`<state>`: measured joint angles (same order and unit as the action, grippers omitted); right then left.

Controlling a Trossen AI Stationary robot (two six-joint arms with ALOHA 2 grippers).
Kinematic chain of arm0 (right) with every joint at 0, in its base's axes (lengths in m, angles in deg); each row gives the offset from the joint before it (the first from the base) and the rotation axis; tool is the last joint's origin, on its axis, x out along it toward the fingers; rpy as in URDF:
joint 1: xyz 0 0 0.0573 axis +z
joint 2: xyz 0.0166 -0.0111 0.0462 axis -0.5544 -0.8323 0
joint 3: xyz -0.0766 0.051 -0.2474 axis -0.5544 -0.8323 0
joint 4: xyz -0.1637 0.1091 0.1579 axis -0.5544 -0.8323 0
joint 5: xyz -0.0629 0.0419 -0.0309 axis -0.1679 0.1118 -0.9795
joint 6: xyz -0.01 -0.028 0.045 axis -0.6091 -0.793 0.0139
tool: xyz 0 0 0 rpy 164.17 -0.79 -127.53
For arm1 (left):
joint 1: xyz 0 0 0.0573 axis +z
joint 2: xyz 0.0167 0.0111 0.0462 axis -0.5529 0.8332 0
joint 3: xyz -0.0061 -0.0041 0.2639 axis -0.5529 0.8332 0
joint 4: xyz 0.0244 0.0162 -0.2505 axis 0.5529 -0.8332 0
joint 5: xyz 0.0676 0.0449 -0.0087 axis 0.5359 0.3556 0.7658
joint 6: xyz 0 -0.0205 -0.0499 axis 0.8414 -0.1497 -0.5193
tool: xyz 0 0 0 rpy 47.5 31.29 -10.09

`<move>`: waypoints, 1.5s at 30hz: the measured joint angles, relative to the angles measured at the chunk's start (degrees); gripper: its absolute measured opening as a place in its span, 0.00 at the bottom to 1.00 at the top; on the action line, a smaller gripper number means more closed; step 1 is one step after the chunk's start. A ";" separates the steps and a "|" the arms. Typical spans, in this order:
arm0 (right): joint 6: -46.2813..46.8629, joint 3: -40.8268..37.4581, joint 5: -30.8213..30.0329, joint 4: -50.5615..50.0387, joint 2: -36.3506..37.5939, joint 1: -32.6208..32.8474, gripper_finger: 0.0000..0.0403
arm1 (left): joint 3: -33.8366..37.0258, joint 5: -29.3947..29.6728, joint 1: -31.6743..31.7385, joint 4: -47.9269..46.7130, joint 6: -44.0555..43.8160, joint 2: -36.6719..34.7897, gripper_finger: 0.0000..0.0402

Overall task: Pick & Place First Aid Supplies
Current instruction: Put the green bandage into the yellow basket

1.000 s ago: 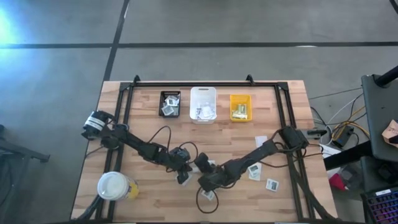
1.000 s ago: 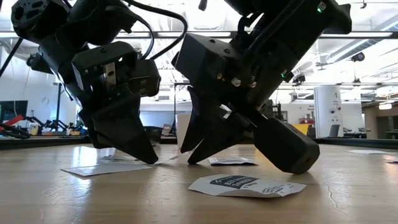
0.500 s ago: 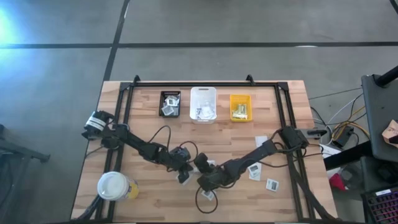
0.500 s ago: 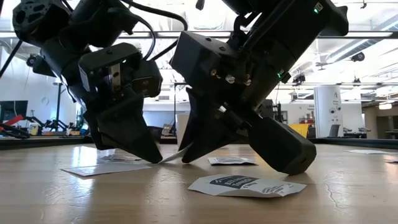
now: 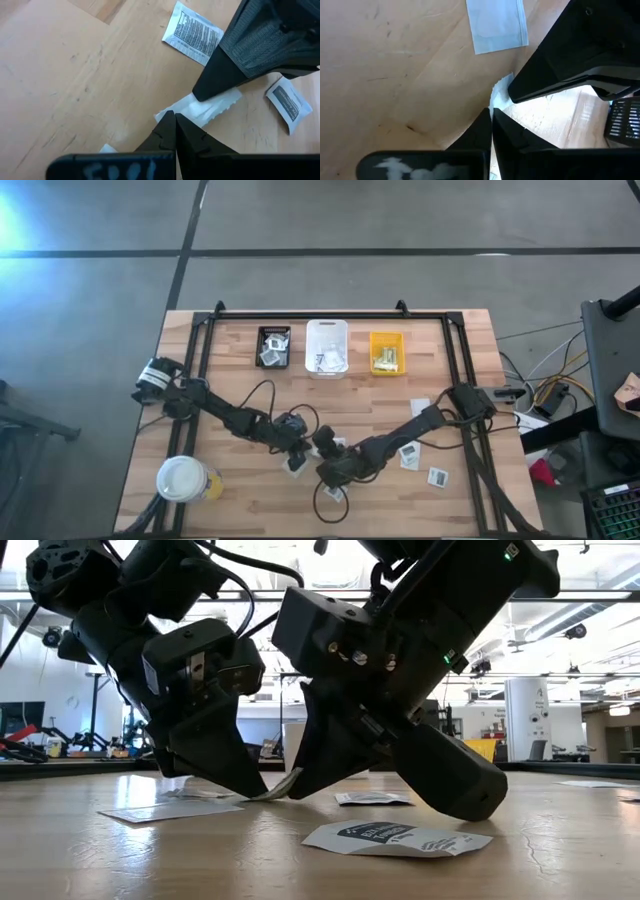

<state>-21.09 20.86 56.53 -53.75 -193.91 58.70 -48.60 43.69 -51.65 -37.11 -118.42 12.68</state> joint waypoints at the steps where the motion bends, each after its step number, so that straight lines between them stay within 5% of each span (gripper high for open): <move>1: -0.03 0.00 -0.01 0.00 0.00 0.09 0.02 | 0.00 -0.01 0.00 0.02 -0.02 0.00 0.00; 7: 0.64 0.04 1.39 0.11 0.00 0.53 0.02 | 0.02 0.63 0.02 -0.09 -0.03 -0.02 0.05; 20: 2.79 0.07 1.70 0.43 0.04 0.75 0.02 | -0.04 0.99 0.04 0.12 -0.03 -0.15 0.30; 31: 1.94 0.07 1.54 1.90 0.07 0.74 0.03 | -0.19 1.02 0.04 -3.07 -6.45 -0.07 0.17; 45: 3.81 0.07 2.45 2.82 0.07 0.34 0.27 | -0.18 0.44 -0.24 -5.01 -14.56 0.01 0.01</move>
<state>-17.28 20.93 58.98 -50.93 -193.84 59.03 -48.79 44.13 -51.89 -42.12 -132.98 12.69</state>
